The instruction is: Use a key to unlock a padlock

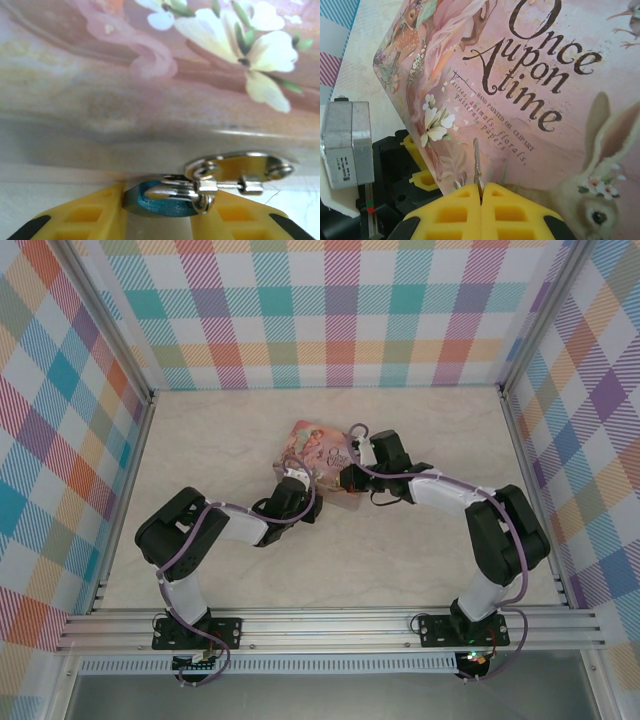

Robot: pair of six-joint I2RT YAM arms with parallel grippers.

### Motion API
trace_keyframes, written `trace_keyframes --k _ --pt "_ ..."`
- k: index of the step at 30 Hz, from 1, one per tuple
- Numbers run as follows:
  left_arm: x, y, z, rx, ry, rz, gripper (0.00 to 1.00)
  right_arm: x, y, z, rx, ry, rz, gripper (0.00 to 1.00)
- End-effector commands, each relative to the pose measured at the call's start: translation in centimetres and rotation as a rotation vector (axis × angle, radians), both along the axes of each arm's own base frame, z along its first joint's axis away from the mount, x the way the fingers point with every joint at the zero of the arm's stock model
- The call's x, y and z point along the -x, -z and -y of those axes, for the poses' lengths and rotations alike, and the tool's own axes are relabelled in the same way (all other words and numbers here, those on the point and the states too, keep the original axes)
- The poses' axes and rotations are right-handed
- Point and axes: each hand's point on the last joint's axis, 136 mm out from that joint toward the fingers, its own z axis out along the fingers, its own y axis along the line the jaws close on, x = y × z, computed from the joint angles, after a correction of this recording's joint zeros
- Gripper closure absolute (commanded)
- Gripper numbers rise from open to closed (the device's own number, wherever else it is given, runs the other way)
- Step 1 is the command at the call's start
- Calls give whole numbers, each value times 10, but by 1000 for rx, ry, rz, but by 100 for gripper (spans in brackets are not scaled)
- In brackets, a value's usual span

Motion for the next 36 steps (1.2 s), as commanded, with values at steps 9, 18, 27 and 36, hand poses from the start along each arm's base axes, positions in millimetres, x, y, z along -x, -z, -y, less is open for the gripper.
trace_keyframes --k 9,18,27,36 --pt "-1 -36 7 95 -42 -32 67 10 -36 13 -16 -4 194 100" --pt "8 -49 9 131 -73 -142 67 42 -15 18 33 -59 279 100" --pt "9 -44 3 100 -100 -159 65 58 8 20 62 -75 320 100" --pt "3 -30 -1 54 -66 -100 58 53 -19 7 16 -113 359 100"
